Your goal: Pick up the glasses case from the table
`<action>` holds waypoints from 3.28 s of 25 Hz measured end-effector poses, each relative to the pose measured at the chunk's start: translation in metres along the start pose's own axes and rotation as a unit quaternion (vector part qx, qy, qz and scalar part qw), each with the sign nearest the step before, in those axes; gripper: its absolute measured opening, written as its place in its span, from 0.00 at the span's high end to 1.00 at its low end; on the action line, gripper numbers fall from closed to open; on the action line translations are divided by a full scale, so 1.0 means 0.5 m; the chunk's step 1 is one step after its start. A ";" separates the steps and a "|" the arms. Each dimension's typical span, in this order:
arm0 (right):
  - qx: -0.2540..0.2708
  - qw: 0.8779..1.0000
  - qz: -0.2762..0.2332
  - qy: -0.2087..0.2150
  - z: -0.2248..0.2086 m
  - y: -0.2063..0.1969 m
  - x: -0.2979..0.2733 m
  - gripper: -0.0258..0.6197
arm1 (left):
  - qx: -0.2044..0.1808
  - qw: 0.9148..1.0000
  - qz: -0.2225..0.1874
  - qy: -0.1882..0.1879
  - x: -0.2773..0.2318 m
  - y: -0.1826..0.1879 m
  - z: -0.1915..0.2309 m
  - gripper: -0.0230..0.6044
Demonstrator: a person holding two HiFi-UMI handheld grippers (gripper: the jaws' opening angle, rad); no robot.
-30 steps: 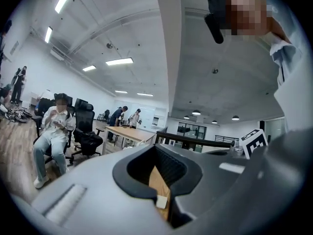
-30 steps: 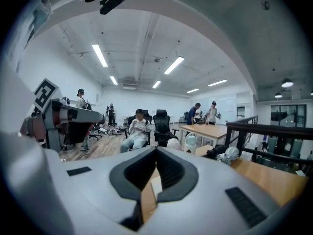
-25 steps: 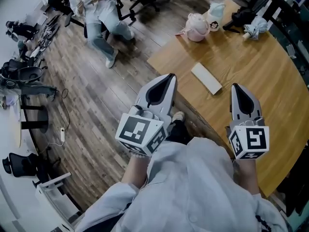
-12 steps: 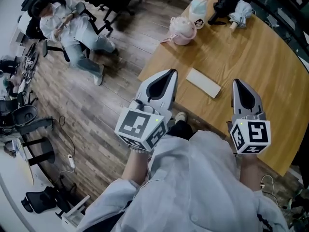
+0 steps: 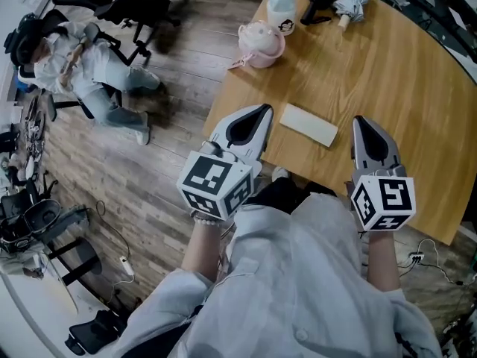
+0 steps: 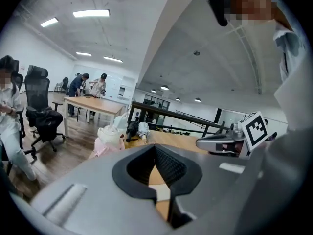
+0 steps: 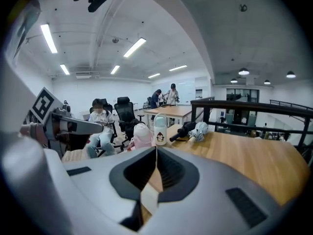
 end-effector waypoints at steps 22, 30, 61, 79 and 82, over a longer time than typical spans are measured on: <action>-0.179 0.977 0.114 0.036 -0.080 -0.216 -0.025 0.76 | 0.089 0.968 0.231 -0.031 -0.147 -0.243 0.066 0.82; -0.277 0.948 0.153 0.041 -0.089 -0.311 -0.024 0.70 | 0.083 0.954 0.284 -0.047 -0.157 -0.302 0.094 0.74; -0.329 0.923 0.194 0.054 -0.071 -0.396 -0.109 0.67 | 0.130 0.920 0.353 -0.108 -0.225 -0.351 0.133 0.73; -0.280 0.940 0.194 0.036 -0.102 -0.365 -0.110 0.73 | 0.148 0.922 0.348 -0.089 -0.230 -0.342 0.104 0.74; -0.276 0.942 0.189 0.040 -0.109 -0.349 -0.103 0.73 | 0.148 0.924 0.342 -0.091 -0.231 -0.325 0.095 0.74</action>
Point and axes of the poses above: the fingertips, and each gripper's own axes: x backward along the fingers, z to its left, y out of its top, the point moved 9 cm from there along x, backward along the fingers, and after that the axes turned 9 degrees about -z, right-handed, at the moved point
